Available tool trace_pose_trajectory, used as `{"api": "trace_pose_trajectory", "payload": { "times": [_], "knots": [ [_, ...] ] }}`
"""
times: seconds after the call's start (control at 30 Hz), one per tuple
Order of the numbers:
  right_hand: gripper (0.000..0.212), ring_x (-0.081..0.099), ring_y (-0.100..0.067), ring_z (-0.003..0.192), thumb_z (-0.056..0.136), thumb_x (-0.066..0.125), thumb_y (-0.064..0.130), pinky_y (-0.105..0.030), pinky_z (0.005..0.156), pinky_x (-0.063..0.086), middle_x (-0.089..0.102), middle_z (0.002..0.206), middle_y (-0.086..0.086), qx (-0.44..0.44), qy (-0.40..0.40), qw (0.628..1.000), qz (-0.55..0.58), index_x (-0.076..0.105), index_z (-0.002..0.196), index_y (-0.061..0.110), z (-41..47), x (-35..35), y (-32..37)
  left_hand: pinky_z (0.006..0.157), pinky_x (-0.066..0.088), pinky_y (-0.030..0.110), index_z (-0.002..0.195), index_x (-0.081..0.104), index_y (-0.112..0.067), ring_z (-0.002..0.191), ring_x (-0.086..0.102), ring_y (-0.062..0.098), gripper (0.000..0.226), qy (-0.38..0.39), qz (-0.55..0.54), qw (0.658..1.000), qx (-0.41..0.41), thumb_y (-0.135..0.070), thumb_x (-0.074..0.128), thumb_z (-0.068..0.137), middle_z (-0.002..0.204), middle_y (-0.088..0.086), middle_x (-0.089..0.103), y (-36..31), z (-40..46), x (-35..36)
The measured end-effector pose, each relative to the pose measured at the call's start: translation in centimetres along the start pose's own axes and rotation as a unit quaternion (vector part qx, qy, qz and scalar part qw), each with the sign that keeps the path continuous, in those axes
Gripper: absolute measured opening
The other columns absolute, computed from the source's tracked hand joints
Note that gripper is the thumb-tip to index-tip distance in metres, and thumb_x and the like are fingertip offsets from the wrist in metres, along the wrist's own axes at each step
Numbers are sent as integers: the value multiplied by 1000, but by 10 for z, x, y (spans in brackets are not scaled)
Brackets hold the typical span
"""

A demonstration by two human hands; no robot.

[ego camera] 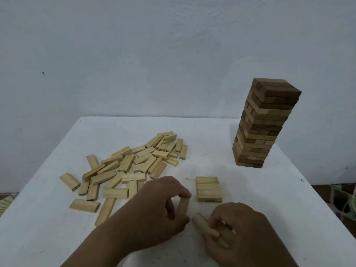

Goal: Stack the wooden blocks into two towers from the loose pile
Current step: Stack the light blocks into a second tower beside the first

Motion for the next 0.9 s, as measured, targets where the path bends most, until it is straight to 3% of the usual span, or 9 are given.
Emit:
{"api": "trace_pose_trajectory", "payload": {
  "times": [0.1,0.17,0.23,0.3,0.4,0.53,0.6,0.77,0.9],
  "knots": [
    [28,52,2,66,64,59,60,-11,59,42,57,77,26,14,7,1000,4,64,78,36,-5,12,-11,63,48,9,114,61,-41,81,61,-2,41,33,21,999,-9,-39,79,78,104,-25,55,-1,1,9],
    [35,55,4,81,67,60,61,-15,73,46,60,93,24,14,6,1000,12,69,87,33,-6,10,-13,65,49,9,112,62,-43,83,61,-3,39,36,32,999,-14,-42,79,77,102,-25,58,0,2,10],
    [44,51,8,98,69,61,66,-8,87,37,55,112,27,22,19,999,27,70,99,35,-7,8,-14,68,51,11,106,66,-42,83,62,-2,31,39,33,999,-7,-41,78,78,99,-24,60,-1,2,11],
    [51,45,16,100,67,62,71,2,85,28,50,116,31,17,30,999,39,69,105,38,-8,7,-15,73,53,16,103,68,-41,84,63,-1,23,51,44,998,-5,-31,75,83,100,-24,62,3,2,13],
    [57,42,22,103,60,68,73,5,81,29,49,113,35,27,42,997,65,69,105,40,-7,1,-19,77,55,24,107,69,-39,88,63,0,32,85,36,996,-8,-21,71,82,113,-27,60,6,-3,14],
    [59,46,15,108,57,75,69,-1,82,35,50,117,35,22,73,994,74,68,108,41,-7,-3,-19,81,53,21,121,64,-39,92,62,1,52,164,38,986,-20,-37,78,71,127,-32,51,11,-6,20],
    [61,44,14,111,59,79,62,-1,85,36,47,124,33,17,111,991,72,66,114,41,-8,-2,-17,83,54,21,116,67,-41,89,64,2,48,177,31,983,-33,-47,75,69,130,-25,56,17,-3,24],
    [67,50,10,103,64,85,43,-11,87,47,43,132,33,22,172,981,82,60,126,39,-7,-4,-17,80,54,22,113,67,-38,90,61,2,48,134,53,990,4,-44,82,69,115,-26,59,8,-4,20],
    [64,56,7,92,67,86,30,-14,85,50,45,131,30,26,184,978,100,60,126,35,-2,2,-16,76,53,22,106,67,-38,87,58,4,47,118,58,991,24,-57,81,65,102,-23,58,-5,-3,24]
  ]
}}
Point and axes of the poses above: each hand's wrist, its own z-axis towards the middle knuckle, its own x-axis out of the palm, y = z × x, the point moved 8 cm from there along z, towards the middle knuckle
